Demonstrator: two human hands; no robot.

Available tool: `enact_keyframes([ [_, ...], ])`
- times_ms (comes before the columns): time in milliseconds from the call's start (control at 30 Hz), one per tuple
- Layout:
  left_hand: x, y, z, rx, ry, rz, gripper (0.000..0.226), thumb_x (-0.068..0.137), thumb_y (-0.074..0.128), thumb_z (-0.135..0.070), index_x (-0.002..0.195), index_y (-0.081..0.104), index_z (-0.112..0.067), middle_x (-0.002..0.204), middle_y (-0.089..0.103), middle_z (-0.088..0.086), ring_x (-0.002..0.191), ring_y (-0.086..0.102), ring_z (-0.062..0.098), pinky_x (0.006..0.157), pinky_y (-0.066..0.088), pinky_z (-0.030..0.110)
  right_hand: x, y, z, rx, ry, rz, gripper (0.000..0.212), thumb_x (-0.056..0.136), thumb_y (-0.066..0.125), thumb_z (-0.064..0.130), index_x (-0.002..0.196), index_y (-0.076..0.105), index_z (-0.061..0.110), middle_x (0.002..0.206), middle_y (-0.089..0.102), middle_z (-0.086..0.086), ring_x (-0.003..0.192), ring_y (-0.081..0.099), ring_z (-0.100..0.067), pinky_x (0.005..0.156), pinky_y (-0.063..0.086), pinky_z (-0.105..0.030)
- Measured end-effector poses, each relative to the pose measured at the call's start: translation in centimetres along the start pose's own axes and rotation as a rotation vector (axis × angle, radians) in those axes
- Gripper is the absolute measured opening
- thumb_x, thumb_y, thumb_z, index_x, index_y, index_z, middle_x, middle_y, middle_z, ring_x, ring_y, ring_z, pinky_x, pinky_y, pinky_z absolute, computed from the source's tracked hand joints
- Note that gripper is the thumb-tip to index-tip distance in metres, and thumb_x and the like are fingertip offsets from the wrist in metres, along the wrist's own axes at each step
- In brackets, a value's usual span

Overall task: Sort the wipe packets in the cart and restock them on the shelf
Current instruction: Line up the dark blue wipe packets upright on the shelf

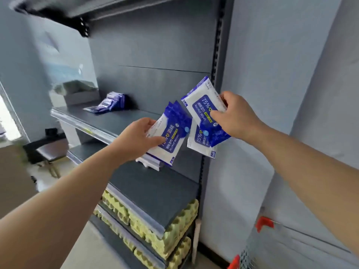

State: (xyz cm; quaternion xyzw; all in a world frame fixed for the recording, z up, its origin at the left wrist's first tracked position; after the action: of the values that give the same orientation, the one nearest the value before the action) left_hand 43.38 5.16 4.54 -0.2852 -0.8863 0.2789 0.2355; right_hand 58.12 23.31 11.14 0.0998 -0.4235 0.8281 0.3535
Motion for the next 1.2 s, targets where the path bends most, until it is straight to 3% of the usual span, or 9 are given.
enact_keyframes([
  [67,1.3,-5.0,3.1,0.011,-0.019,-0.048,0.036,0.079,0.075,-0.028,0.108,0.054,-0.023,0.093,0.066,-0.011,0.075,0.064,0.004,0.062,0.047,0.022,2.6,3.8,3.7,0.002,-0.024,-0.002,0.023,0.089,0.059,0.016,0.105,0.051,0.003,0.103,0.065,-0.006,0.090,0.063,-0.024,0.072,0.051,-0.038],
  [167,3.0,-11.9,7.7,0.036,-0.062,-0.099,0.038,0.078,0.076,-0.027,0.107,0.051,-0.026,0.097,0.065,-0.008,0.080,0.065,0.010,0.069,0.054,0.032,6.1,9.6,8.8,0.021,-0.050,0.004,0.013,0.088,0.058,0.015,0.097,0.051,0.009,0.096,0.063,-0.001,0.075,0.058,-0.016,0.057,0.044,-0.024],
  [300,5.5,-19.0,13.5,0.050,-0.108,-0.120,0.038,0.078,0.075,-0.023,0.108,0.052,-0.026,0.102,0.066,-0.001,0.083,0.068,0.019,0.075,0.058,0.043,10.4,17.0,13.1,0.082,-0.008,0.051,0.015,0.090,0.059,0.017,0.100,0.048,0.015,0.099,0.060,0.002,0.086,0.060,-0.016,0.068,0.051,-0.030],
  [500,10.4,-25.6,20.7,0.073,-0.139,-0.206,0.047,0.081,0.074,-0.019,0.124,0.055,-0.018,0.114,0.063,0.003,0.091,0.064,0.022,0.072,0.053,0.032,16.6,25.5,15.8,0.089,0.050,0.082,0.014,0.092,0.057,0.016,0.099,0.046,0.014,0.101,0.057,0.000,0.085,0.057,-0.017,0.056,0.045,-0.024],
  [600,13.9,-27.2,24.0,0.057,-0.154,-0.228,0.049,0.082,0.073,-0.019,0.126,0.053,-0.016,0.113,0.060,0.002,0.089,0.061,0.020,0.069,0.048,0.029,20.3,29.5,15.1,0.097,0.098,0.086,0.013,0.091,0.057,0.016,0.099,0.048,0.013,0.106,0.061,-0.005,0.088,0.060,-0.021,0.056,0.046,-0.027],
  [700,18.3,-28.0,27.1,0.051,-0.149,-0.226,0.047,0.081,0.073,-0.020,0.124,0.055,-0.018,0.113,0.060,0.002,0.089,0.061,0.019,0.072,0.050,0.030,24.1,33.5,13.8,0.124,0.146,0.107,0.018,0.090,0.059,0.018,0.104,0.049,0.013,0.109,0.062,-0.007,0.093,0.064,-0.024,0.070,0.056,-0.037],
  [900,27.6,-28.3,32.2,0.039,-0.138,-0.173,0.044,0.081,0.074,-0.018,0.122,0.058,-0.016,0.101,0.060,0.001,0.071,0.059,0.012,0.053,0.045,0.023,31.7,40.1,9.8,0.124,0.293,0.098,0.020,0.085,0.057,0.012,0.105,0.053,0.008,0.102,0.063,-0.010,0.089,0.065,-0.029,0.075,0.055,-0.041],
  [1033,33.2,-28.3,35.4,0.038,-0.134,-0.113,0.042,0.078,0.076,-0.018,0.116,0.058,-0.019,0.100,0.061,0.001,0.081,0.063,0.019,0.065,0.052,0.028,35.1,44.1,6.6,0.036,0.406,0.113,0.008,0.085,0.055,0.006,0.092,0.051,0.007,0.093,0.060,-0.013,0.079,0.060,-0.028,0.066,0.048,-0.034],
  [1200,39.3,-27.7,39.0,0.047,-0.076,-0.013,0.046,0.070,0.083,-0.016,0.108,0.058,-0.020,0.103,0.061,-0.001,0.076,0.059,0.013,0.057,0.049,0.025,37.0,47.7,3.2,-0.057,0.538,0.148,0.007,0.083,0.053,0.005,0.090,0.053,0.006,0.088,0.059,-0.012,0.069,0.054,-0.026,0.059,0.042,-0.030],
])
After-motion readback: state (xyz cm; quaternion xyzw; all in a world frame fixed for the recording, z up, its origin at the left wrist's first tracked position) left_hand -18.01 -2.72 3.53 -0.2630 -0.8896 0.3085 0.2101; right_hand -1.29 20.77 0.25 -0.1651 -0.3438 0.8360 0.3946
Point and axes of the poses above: each hand's wrist, its own x-axis towards the middle knuckle, its own y-axis out of the palm, z = x × y, the point moved 7 cm from there along x, towards the middle knuckle
